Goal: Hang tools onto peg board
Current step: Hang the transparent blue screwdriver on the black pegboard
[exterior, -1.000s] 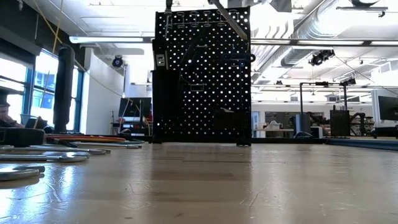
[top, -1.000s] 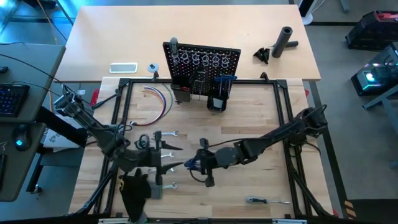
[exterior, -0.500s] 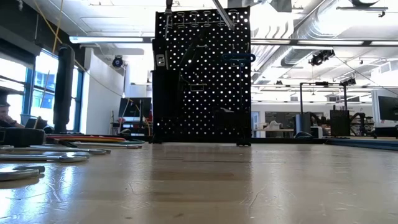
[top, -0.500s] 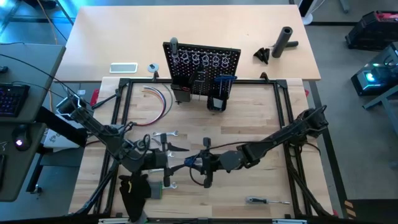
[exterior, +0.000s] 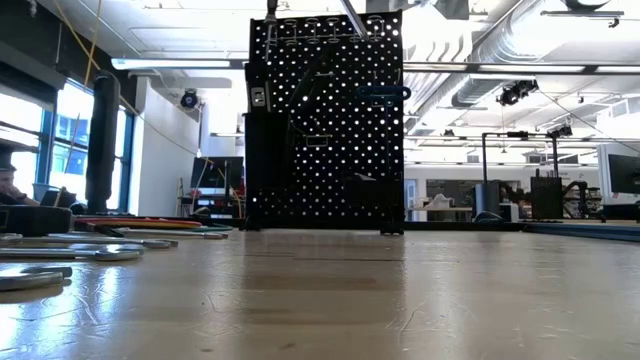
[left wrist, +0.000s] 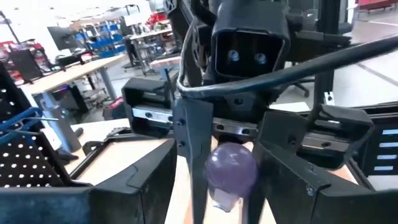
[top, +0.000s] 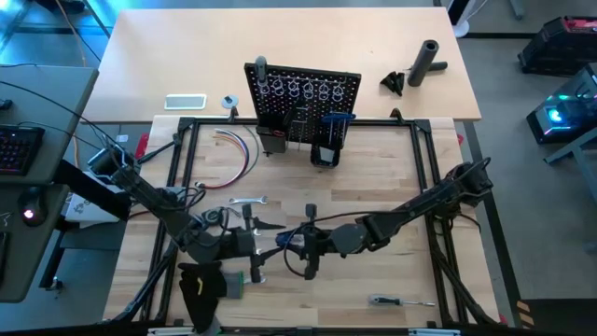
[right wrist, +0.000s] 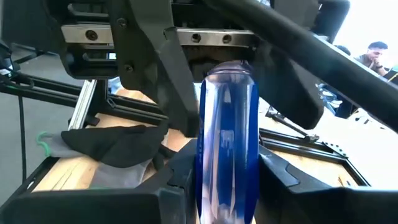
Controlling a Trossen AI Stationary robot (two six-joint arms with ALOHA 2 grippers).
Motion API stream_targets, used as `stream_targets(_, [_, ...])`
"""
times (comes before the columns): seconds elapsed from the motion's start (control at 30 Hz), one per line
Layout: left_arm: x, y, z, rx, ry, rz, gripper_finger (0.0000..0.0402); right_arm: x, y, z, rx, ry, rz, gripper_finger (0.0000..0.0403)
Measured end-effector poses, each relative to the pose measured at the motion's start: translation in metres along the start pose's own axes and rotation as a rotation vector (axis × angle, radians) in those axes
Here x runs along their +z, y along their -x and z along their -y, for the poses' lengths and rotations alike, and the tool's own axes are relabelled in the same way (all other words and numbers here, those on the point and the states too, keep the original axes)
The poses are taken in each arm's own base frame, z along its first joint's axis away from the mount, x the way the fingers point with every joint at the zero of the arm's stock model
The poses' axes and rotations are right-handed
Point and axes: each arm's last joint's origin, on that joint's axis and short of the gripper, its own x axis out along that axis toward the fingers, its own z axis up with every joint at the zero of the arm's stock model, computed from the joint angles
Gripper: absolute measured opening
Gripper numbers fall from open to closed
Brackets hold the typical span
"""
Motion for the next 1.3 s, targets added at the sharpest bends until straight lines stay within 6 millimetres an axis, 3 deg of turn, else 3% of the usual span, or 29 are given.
stream_targets(0.43, [-0.001, 0.004, 0.006, -0.018, -0.016, -0.003, 0.0086, 0.0, 0.0, -0.001, -0.002, 0.007, 0.002, 0.0092])
stream_targets(0.67, [0.002, 0.005, 0.007, -0.03, -0.075, 0.027, 0.0086, 0.0, 0.0, -0.001, -0.001, 0.007, -0.002, 0.0092])
stream_targets(0.8, [0.013, 0.007, 0.004, -0.025, -0.14, 0.057, 0.0086, -0.004, 0.001, 0.001, -0.075, 0.014, -0.055, 0.0123])
stream_targets(1.03, [0.039, 0.012, -0.012, 0.006, -0.24, 0.045, 0.0086, -0.005, 0.005, -0.002, -0.207, 0.096, -0.096, 0.0147])
stream_targets(1.3, [0.063, 0.019, -0.046, 0.018, -0.256, 0.036, 0.0086, 0.011, 0.022, 0.007, -0.393, 0.218, -0.131, 0.015])
